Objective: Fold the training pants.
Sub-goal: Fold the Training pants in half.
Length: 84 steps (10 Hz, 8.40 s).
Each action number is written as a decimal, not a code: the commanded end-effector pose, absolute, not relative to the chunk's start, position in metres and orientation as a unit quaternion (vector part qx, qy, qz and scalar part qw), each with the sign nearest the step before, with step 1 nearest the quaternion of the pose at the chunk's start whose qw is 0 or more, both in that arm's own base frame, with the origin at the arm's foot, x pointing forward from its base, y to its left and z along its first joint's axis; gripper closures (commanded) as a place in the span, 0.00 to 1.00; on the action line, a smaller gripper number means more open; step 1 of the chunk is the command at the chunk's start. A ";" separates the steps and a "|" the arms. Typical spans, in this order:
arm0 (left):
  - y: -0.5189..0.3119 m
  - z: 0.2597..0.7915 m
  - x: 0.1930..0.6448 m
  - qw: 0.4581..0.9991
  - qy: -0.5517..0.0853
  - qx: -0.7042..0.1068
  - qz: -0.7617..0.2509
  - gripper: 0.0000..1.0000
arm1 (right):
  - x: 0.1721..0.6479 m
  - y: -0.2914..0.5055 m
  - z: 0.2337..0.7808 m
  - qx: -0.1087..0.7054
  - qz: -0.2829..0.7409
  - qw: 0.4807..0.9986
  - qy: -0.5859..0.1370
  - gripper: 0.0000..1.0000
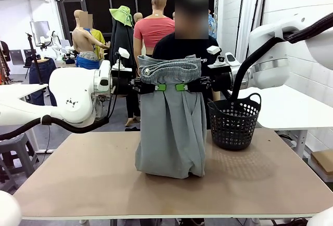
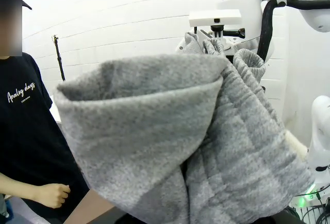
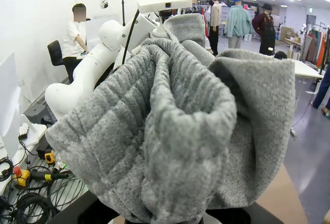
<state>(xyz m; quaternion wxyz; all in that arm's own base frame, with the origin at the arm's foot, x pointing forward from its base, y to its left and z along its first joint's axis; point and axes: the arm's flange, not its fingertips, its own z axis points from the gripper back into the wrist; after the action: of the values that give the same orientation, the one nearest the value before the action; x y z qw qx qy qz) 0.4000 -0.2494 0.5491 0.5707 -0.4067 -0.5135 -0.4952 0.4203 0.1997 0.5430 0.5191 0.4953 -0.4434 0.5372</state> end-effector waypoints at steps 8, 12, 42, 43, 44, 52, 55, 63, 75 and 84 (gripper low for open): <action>-0.251 0.552 0.401 0.575 -0.513 -0.403 -0.494 1.00 | 0.420 0.200 0.544 0.502 0.533 0.516 -0.444 1.00; -0.251 0.552 0.401 0.575 -0.513 -0.403 -0.494 1.00 | 0.420 0.200 0.544 0.502 0.533 0.516 -0.444 1.00; -0.250 0.640 0.468 0.570 -0.546 -0.339 -0.511 1.00 | 0.512 0.214 0.642 0.429 0.581 0.487 -0.492 1.00; -0.250 0.640 0.472 0.574 -0.543 -0.340 -0.510 1.00 | 0.519 0.212 0.640 0.434 0.574 0.494 -0.488 1.00; -0.253 0.640 0.490 0.580 -0.533 -0.354 -0.503 1.00 | 0.537 0.215 0.642 0.429 0.578 0.497 -0.484 1.00; -0.252 0.640 0.590 0.569 -0.594 -0.242 -0.514 1.00 | 0.633 0.206 0.643 0.366 0.621 0.490 -0.491 1.00; -0.226 0.591 0.601 0.549 -0.594 -0.245 -0.534 1.00 | 0.627 0.198 0.589 0.375 0.642 0.494 -0.451 1.00; -0.226 0.558 0.512 0.722 -0.411 -0.343 -0.438 1.00 | 0.586 0.202 0.527 0.510 0.463 0.633 -0.353 1.00; -0.227 0.505 0.471 0.747 -0.347 -0.436 -0.363 1.00 | 0.540 0.216 0.471 0.584 0.405 0.653 -0.261 1.00; -0.211 0.422 0.463 0.822 -0.183 -0.490 -0.226 1.00 | 0.502 0.201 0.377 0.669 0.235 0.695 -0.122 1.00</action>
<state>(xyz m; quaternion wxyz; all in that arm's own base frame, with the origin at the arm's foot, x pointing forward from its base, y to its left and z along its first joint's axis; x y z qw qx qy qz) 0.4459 -0.2237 0.4214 0.8027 -0.5150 -0.1830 -0.2387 0.4864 0.2208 0.3700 0.6867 0.6681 -0.1101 0.2647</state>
